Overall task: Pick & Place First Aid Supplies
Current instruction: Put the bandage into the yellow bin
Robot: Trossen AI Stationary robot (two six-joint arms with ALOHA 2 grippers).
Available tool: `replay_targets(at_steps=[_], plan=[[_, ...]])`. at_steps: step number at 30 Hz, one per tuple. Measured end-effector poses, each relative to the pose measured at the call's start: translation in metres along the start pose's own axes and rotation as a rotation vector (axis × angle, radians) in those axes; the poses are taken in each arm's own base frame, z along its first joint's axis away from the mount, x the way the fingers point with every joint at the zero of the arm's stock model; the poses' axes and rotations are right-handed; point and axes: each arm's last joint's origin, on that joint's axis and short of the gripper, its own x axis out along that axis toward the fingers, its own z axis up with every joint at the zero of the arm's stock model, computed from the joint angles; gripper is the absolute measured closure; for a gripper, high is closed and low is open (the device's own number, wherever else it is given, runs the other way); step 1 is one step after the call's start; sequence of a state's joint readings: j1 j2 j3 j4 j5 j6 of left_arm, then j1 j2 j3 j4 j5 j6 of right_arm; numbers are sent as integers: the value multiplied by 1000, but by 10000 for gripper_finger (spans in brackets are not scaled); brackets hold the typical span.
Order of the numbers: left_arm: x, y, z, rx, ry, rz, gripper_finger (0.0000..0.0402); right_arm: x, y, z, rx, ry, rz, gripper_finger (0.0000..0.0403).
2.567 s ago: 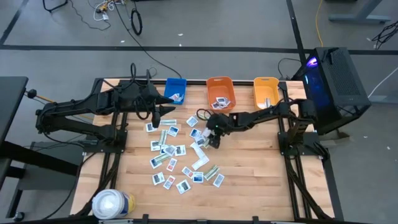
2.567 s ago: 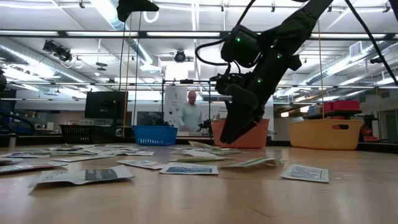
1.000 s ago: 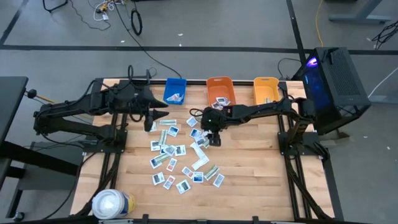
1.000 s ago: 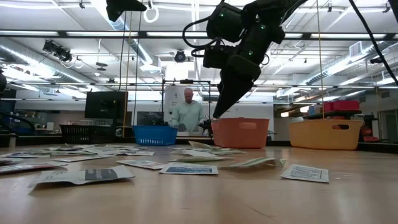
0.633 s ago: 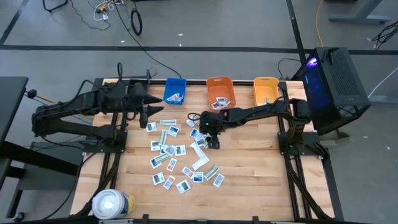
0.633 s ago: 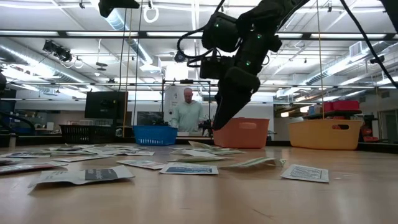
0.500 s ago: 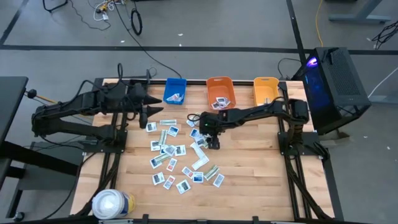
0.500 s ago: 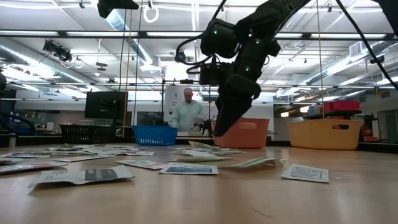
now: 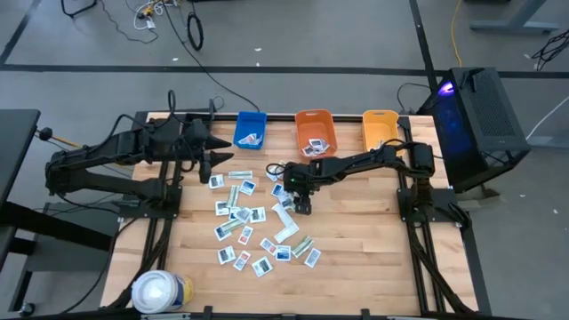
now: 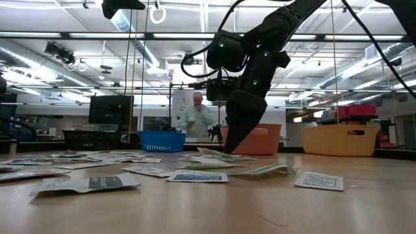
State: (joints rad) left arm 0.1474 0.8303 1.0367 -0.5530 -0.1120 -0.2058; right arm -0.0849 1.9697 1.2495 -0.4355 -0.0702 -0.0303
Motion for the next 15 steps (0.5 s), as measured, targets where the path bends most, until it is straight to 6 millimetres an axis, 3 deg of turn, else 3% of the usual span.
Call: replay_targets(at_steps=[15], plan=[[0,0,0,-13,0,0,225,10,-11,-2,74,16,-14,172]])
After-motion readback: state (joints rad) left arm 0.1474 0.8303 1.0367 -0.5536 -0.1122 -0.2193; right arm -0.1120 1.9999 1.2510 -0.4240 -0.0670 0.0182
